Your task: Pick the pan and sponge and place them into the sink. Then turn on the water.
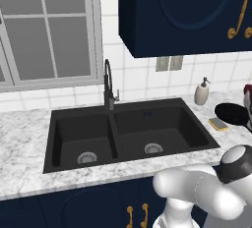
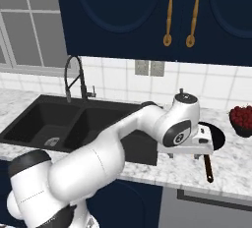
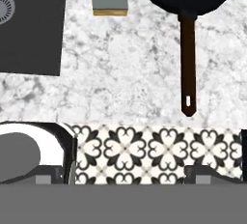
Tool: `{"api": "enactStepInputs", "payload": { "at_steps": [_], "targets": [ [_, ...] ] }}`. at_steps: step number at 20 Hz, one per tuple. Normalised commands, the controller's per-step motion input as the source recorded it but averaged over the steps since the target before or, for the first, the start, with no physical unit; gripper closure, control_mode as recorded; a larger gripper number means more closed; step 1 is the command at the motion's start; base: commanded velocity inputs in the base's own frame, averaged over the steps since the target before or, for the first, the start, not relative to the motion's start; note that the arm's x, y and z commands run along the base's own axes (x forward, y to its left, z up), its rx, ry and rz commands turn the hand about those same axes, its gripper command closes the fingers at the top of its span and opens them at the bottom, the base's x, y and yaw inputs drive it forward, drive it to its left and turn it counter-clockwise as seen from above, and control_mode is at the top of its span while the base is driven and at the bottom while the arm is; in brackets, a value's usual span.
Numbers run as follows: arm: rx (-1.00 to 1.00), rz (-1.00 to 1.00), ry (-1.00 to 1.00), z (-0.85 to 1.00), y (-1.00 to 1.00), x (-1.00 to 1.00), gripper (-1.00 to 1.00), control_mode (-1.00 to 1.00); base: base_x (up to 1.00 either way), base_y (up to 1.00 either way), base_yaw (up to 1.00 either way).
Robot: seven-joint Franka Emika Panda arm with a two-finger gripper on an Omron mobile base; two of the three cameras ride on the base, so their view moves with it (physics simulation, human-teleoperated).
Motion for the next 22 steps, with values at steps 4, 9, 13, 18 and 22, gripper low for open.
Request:
{"api": "enactStepInputs", "payload": {
  "at_steps": [4,9,13,18,22],
  "targets": [
    [0.00,0.00,0.11,-0.41,-0.60,0.10,-1.00,-1.00,0.00,0.00,0.00],
    [0.00,0.00,0.10,-0.39,-0.51,0.14,-1.00,-1.00,0.00,0.00,0.00],
    [0.00,0.00,0.06,-0.26,-0.35,0.31,-1.00,-1.00,0.00,0.00,0.00],
    [0.02,0.00,0.01,-0.18,-0.34,0.37,-1.00,-1.00,0.00,0.00,0.00],
    [0.05,0.00,0.00,-0.23,-0.29,0.35,-1.00,-1.00,0.00,0.00,0.00]
  ]
}}
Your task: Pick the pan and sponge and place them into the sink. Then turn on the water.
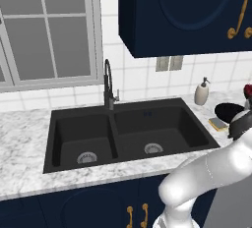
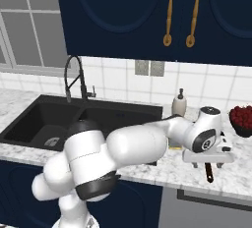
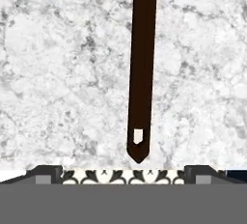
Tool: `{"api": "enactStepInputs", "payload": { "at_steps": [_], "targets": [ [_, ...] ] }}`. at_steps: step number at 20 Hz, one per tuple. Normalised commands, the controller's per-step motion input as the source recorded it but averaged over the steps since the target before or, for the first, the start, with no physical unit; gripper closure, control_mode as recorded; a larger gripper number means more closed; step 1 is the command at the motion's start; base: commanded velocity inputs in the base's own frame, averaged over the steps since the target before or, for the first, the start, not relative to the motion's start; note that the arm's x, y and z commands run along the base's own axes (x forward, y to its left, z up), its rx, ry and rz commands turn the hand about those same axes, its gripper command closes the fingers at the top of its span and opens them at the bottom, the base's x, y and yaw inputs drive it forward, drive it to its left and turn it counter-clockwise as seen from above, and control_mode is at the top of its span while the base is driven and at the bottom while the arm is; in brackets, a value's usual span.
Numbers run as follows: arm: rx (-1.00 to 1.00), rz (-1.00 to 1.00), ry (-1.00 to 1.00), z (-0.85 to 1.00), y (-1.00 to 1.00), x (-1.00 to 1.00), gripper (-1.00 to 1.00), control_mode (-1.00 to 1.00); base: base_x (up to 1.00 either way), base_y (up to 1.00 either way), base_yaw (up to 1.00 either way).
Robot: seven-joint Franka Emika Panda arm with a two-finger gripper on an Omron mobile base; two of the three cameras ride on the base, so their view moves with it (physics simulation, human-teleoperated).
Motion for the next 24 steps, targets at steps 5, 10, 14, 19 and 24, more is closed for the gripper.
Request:
{"api": "enactStepInputs", "payload": {
  "at_steps": [5,10,14,19,24],
  "targets": [
    [0.05,0.00,0.00,-0.21,-0.10,0.40,-1.00,-1.00,0.00,0.00,0.00],
    [0.01,0.00,0.01,-0.27,-0.06,0.40,-1.00,-1.00,0.00,0.00,0.00],
    [0.00,0.00,0.02,-0.47,-0.23,0.27,-1.00,-1.00,0.00,0.00,0.00],
    [0.00,0.00,0.00,-0.51,-0.25,0.18,-1.00,-1.00,0.00,0.00,0.00],
    [0.00,0.00,0.00,-0.48,-0.06,0.10,-1.00,-1.00,0.00,0.00,0.00]
  ]
}}
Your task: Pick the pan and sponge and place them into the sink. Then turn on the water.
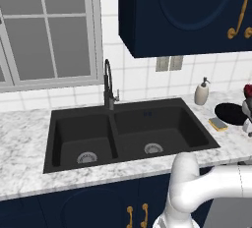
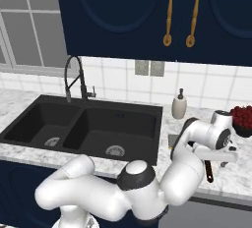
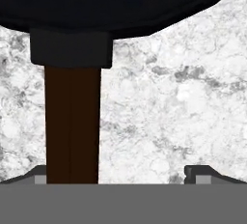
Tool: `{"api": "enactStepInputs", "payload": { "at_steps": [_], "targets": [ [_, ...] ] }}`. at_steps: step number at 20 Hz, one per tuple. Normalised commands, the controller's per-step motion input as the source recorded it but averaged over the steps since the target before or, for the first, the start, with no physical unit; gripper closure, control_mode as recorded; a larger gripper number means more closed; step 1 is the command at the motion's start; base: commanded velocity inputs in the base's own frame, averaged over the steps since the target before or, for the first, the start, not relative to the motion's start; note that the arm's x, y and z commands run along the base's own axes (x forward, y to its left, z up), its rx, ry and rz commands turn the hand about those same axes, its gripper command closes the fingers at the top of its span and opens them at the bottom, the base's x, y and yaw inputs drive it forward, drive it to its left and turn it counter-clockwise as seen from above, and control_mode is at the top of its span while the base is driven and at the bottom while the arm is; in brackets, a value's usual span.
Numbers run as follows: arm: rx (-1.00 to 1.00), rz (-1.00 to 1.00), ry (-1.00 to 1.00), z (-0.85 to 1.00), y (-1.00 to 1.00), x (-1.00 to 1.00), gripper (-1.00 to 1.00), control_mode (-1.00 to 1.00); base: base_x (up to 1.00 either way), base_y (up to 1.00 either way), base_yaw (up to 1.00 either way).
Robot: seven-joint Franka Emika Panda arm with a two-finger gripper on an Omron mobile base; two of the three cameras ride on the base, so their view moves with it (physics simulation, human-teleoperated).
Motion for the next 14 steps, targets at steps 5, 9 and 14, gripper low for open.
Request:
{"api": "enactStepInputs", "payload": {
  "at_steps": [5,9,14],
  "targets": [
    [0.00,0.00,0.00,-0.45,0.02,0.09,1.00,-1.00,0.00,0.00,0.00],
    [0.00,-0.01,0.00,-0.61,0.28,0.07,1.00,-1.00,0.00,0.00,0.00],
    [0.00,-0.05,0.00,-0.61,0.45,0.06,1.00,-1.00,0.00,0.00,0.00]
  ]
}}
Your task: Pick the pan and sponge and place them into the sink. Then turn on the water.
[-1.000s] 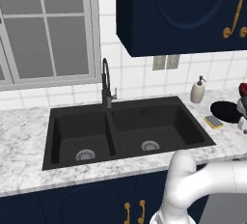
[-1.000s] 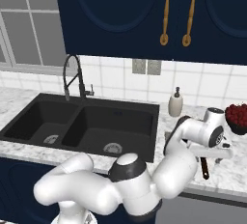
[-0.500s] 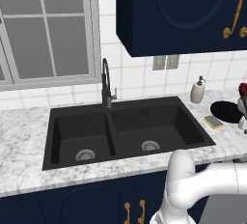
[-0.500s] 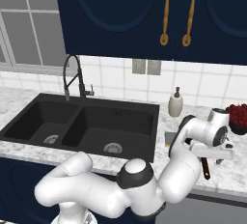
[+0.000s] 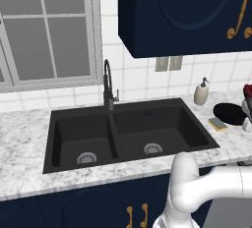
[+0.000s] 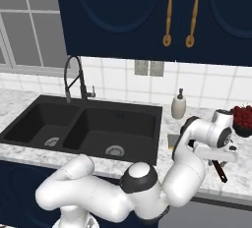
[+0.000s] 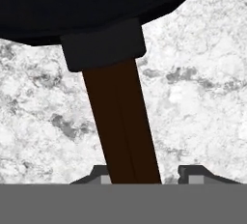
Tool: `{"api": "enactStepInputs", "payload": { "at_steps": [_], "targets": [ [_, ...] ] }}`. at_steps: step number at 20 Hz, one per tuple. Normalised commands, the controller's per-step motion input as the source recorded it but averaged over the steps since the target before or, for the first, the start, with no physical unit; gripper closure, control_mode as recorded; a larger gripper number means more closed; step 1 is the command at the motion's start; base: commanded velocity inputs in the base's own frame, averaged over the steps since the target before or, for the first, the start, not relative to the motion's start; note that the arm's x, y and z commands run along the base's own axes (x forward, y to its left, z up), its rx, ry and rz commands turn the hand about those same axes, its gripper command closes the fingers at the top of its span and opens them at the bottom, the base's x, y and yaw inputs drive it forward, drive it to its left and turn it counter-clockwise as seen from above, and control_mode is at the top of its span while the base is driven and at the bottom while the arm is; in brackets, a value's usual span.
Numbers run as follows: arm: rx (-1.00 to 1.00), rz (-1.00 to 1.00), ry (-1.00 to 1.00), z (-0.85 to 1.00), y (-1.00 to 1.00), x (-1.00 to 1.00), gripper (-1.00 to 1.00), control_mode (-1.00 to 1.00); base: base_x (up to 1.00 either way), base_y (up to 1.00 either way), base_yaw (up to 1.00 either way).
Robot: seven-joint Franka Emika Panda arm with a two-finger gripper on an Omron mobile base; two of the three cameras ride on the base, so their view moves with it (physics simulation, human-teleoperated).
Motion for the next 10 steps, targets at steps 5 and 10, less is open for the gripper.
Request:
{"api": "enactStepInputs", "payload": {
  "at_steps": [5,10],
  "targets": [
    [0.08,-0.16,-0.13,-0.23,0.37,0.00,1.00,-1.00,0.00,0.00,0.00],
    [0.02,-0.20,-0.25,0.08,0.46,0.00,1.00,-1.00,0.00,0.00,0.00]
  ]
}}
